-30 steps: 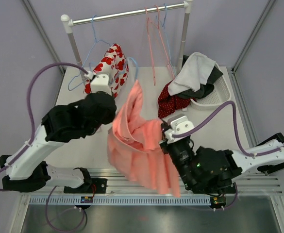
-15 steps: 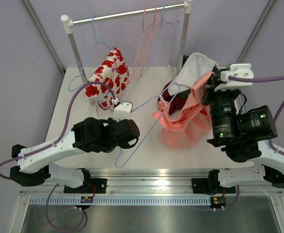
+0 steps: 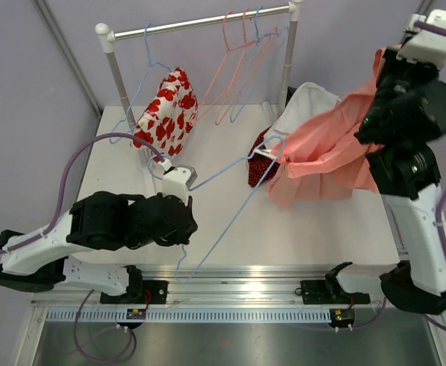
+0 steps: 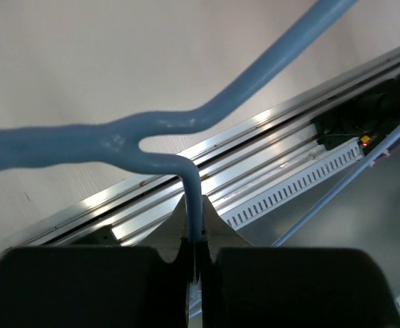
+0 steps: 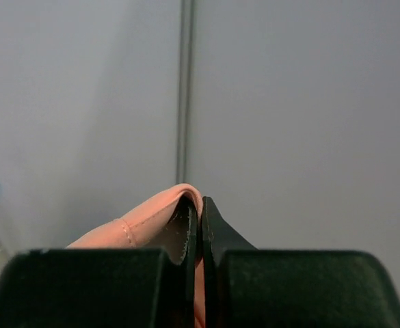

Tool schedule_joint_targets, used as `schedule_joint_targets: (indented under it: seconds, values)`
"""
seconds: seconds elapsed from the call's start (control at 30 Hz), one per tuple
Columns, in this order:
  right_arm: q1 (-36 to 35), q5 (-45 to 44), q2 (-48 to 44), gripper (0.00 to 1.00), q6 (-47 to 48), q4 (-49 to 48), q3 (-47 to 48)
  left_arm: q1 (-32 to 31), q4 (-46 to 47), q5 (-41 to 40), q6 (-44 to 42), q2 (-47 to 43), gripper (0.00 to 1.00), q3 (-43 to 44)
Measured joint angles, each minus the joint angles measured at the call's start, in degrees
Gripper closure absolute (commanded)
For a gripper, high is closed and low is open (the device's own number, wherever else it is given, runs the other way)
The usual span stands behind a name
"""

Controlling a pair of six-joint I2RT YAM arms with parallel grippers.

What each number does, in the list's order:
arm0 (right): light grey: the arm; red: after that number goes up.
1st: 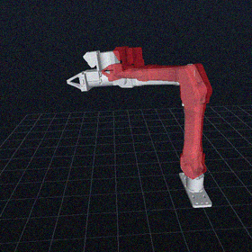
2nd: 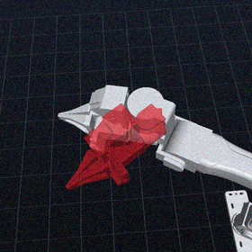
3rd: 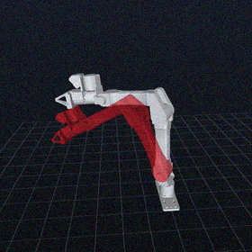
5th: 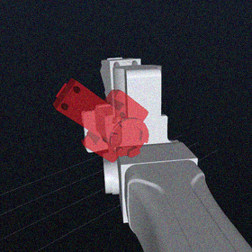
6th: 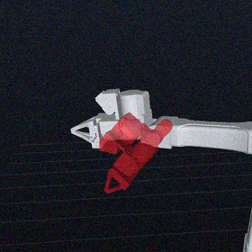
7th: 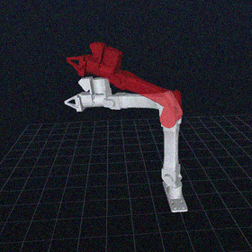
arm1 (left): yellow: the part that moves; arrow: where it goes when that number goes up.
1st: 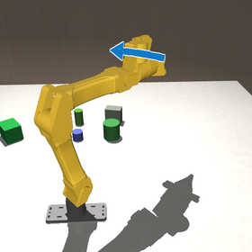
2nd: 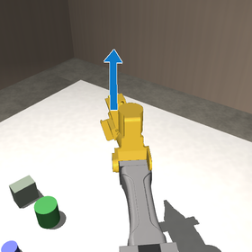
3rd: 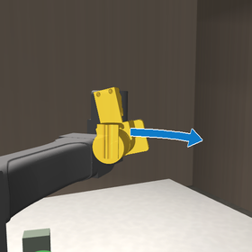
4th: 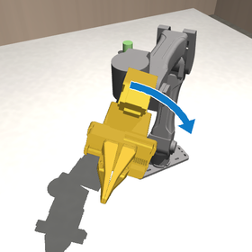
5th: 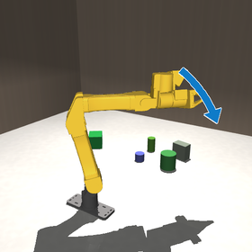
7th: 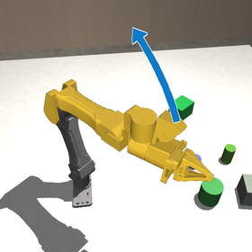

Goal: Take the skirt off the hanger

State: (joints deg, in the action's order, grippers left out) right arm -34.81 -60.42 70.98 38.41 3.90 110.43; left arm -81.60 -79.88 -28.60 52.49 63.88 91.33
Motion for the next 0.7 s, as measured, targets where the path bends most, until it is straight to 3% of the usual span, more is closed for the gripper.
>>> schedule_joint_targets:
  seconds: [0.07,0.2,0.37,0.57,0.6,0.63,0.67,0.7]
  values:
    - [9.5,4.4,5.2,1.0,-7.3,6.4,3.1,-0.2,0.3,0.9,-0.3,-0.4,1.0,1.4]
    - [20.1,12.5,18.6,1.0,-19.9,20.3,12.5,-0.3,0.5,2.0,0.1,-0.9,1.0,0.5]
    - [25.3,18.2,33.5,1.0,-26.5,28.4,25.1,-0.4,0.4,2.9,2.5,-3.1,1.0,-4.5]
    - [29.0,23.9,45.4,1.0,-31.7,30.2,37.1,-0.4,0.2,2.3,2.6,-4.9,1.0,-5.0]
    - [29.4,24.5,46.6,0.95,-32.3,29.9,38.0,-0.4,0.2,2.0,2.4,-4.5,1.0,-5.0]
    - [29.8,25.5,47.8,0.34,-33.1,29.7,38.6,-0.4,0.0,1.6,2.2,-3.9,1.0,-4.8]
    - [30.1,26.3,49.1,0.09,-34.3,29.7,38.9,-0.4,0.0,1.0,1.9,-3.0,1.0,-4.5]
    - [30.3,27.0,50.3,0.01,-35.1,29.9,39.4,-0.4,0.0,0.6,1.7,-1.8,1.0,-4.4]
